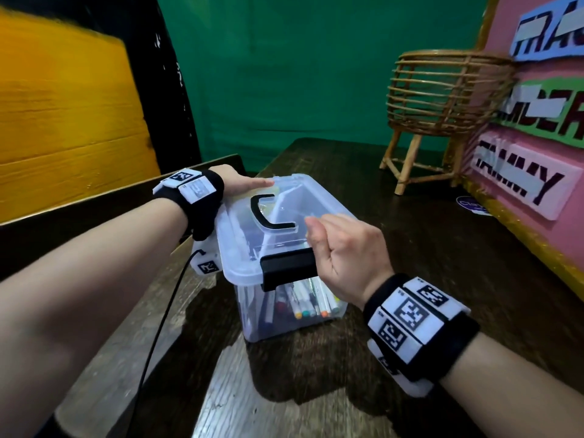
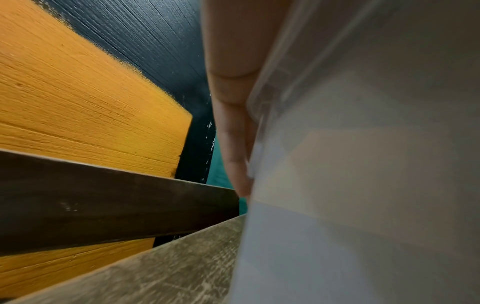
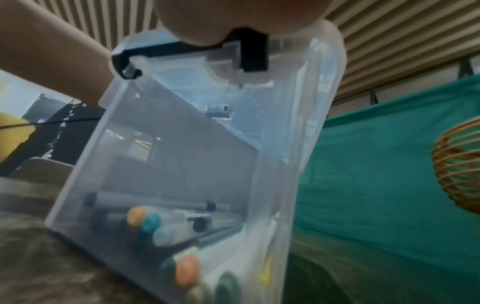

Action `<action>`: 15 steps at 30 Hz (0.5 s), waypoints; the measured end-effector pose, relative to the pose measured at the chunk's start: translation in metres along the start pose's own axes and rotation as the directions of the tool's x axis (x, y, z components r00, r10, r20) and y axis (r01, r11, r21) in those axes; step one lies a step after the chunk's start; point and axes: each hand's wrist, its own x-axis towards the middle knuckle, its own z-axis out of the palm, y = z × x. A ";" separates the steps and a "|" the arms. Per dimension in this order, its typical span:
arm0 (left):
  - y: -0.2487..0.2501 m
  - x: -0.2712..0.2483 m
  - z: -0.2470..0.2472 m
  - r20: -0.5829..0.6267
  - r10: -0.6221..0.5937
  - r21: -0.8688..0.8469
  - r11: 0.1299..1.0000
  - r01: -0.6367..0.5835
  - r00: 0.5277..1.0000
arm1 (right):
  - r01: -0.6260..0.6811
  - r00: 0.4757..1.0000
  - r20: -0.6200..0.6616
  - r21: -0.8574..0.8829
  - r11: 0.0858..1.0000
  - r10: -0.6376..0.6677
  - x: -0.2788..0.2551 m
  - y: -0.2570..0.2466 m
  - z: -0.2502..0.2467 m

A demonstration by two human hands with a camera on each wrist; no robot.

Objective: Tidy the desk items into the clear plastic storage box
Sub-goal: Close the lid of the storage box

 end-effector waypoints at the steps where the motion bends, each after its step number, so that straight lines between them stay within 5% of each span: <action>1: -0.001 0.001 0.000 0.016 -0.006 -0.052 0.999 0.007 1.000 | -0.010 1.000 -0.001 -0.004 1.000 0.010 0.001 0.000 0.001; 7: -0.008 0.003 -0.005 0.142 -0.059 -0.333 0.937 0.104 0.988 | -0.071 0.997 0.039 -0.029 0.997 0.072 0.001 -0.003 0.000; 10: -0.012 0.007 -0.002 -0.046 0.074 -0.237 0.968 -0.083 0.996 | -0.093 0.994 0.053 -0.021 0.995 0.094 0.002 -0.004 -0.001; 15: -0.011 0.003 0.000 -0.142 0.230 -0.088 0.966 -0.244 0.963 | -0.099 0.993 0.060 0.005 0.995 0.099 0.004 -0.006 -0.002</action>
